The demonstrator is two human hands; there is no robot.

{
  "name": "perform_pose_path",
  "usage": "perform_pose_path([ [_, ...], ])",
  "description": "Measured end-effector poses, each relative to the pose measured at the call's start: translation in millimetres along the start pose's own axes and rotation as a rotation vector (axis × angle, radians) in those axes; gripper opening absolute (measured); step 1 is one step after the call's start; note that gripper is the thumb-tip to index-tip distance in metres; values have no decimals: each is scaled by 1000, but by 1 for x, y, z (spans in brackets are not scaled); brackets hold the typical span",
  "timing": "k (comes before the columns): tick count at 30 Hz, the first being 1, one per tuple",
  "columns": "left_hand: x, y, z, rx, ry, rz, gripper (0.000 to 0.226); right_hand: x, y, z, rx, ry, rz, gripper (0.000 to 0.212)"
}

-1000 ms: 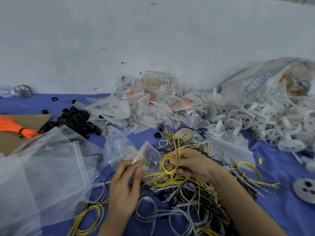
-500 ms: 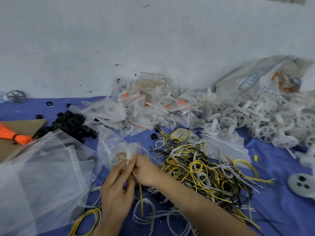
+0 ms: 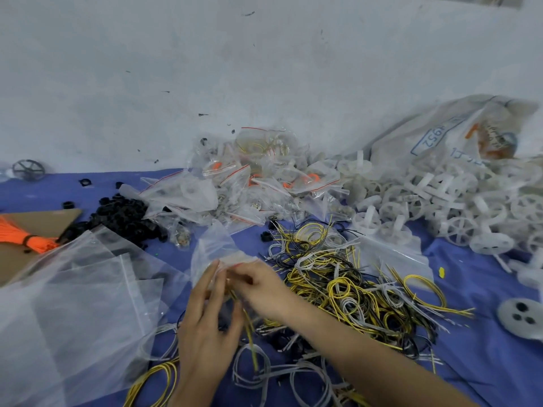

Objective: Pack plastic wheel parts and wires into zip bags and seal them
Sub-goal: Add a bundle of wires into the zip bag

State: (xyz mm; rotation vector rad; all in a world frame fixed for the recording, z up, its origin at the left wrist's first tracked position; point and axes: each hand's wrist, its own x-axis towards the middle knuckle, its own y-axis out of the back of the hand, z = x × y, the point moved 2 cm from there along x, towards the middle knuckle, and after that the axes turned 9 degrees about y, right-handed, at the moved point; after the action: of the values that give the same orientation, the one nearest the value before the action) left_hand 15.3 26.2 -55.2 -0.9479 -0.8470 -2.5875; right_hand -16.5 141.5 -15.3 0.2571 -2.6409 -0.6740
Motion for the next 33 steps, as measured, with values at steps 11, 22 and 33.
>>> perform_pose_path([
  [11, -2, -3, -8, -111, 58, -36, 64, 28, 108, 83, -864, -260, -424, 37],
  [22, -4, -7, -13, -143, 54, -25, 67, 46, 111, 91, -860, -191, -309, 41],
  [33, -4, -8, -17, -179, 92, -35, 64, 45, 132, 82, -559, -179, 174, 23],
])
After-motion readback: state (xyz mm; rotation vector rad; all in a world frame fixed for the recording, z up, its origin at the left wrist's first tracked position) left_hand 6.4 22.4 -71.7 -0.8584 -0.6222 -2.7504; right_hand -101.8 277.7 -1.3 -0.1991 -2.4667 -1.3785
